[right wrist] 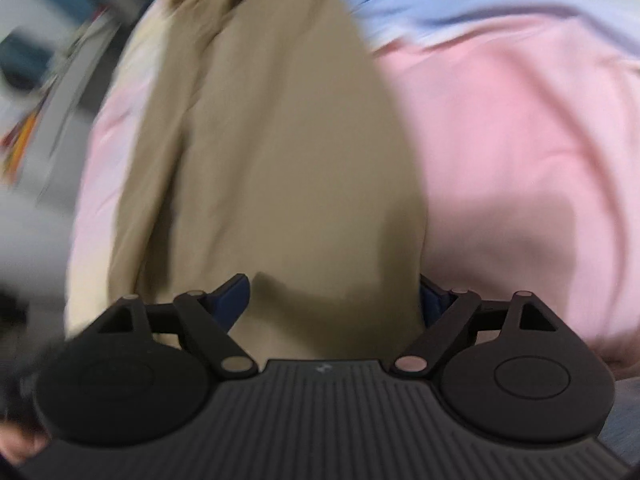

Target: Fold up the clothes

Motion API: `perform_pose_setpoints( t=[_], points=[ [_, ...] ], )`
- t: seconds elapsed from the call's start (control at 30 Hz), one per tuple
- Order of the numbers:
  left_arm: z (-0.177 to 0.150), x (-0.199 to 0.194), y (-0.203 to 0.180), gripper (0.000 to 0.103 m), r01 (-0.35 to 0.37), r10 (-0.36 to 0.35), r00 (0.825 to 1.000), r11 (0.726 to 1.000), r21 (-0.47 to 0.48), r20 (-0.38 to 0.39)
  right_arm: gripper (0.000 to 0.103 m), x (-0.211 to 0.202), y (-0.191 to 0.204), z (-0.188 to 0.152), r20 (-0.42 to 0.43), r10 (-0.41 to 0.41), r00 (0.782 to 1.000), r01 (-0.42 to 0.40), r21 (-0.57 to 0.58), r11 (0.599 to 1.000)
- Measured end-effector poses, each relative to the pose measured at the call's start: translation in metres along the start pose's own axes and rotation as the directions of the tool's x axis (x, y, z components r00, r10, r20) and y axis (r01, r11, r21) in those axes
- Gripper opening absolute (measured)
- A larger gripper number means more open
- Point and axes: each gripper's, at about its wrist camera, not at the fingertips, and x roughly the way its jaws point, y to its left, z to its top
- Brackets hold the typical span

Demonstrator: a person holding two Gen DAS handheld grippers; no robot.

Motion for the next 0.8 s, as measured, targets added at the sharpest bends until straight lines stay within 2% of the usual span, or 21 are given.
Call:
perform_pose_setpoints(
  t=[0.03,0.1,0.17,0.2,0.23,0.33,0.4,0.53,0.8],
  points=[
    [-0.001,-0.004,-0.002,0.009,0.004,-0.004,1.0,1.0,0.006,0.017,0.081,0.0,0.006,-0.004,-0.022,0.019,1.0,-0.02,-0.034,0.999],
    [-0.002,-0.012,-0.003,0.009,0.007,-0.008,0.999,1.0,0.007,0.039,0.064,-0.002,0.017,-0.012,0.001,-0.054,0.999,0.054,-0.105,0.993],
    [-0.002,-0.016,-0.005,0.009,0.001,-0.001,0.999,1.0,0.007,0.052,0.027,-0.004,0.024,-0.018,0.03,-0.125,0.992,0.129,-0.15,0.98],
    [-0.003,-0.018,-0.005,0.009,-0.001,0.0,0.998,1.0,0.009,0.058,0.016,-0.008,0.025,-0.02,0.041,-0.124,0.991,0.129,-0.153,0.98],
    [-0.004,-0.021,-0.005,0.009,-0.001,0.0,0.998,1.0,0.013,0.064,0.012,-0.012,0.025,-0.022,0.046,-0.101,0.994,0.107,-0.148,0.983],
    [-0.005,-0.027,-0.007,0.008,0.021,-0.022,0.995,1.0,0.015,0.095,0.01,-0.033,0.027,-0.034,0.129,-0.065,0.989,0.085,-0.152,0.985],
    [-0.005,-0.037,-0.009,0.008,0.032,-0.034,0.991,0.999,0.017,0.13,0.009,-0.048,0.029,-0.043,0.207,-0.029,0.978,0.059,-0.142,0.988],
    [-0.005,-0.06,-0.02,0.008,0.044,-0.053,0.978,0.998,0.051,0.199,0.009,-0.082,0.026,-0.056,0.336,0.065,0.94,-0.028,-0.113,0.993],
    [-0.019,-0.121,-0.05,0.008,0.02,-0.06,0.947,0.992,0.128,0.315,0.009,-0.124,0.026,-0.064,0.447,0.239,0.862,-0.209,-0.116,0.971]
  ],
)
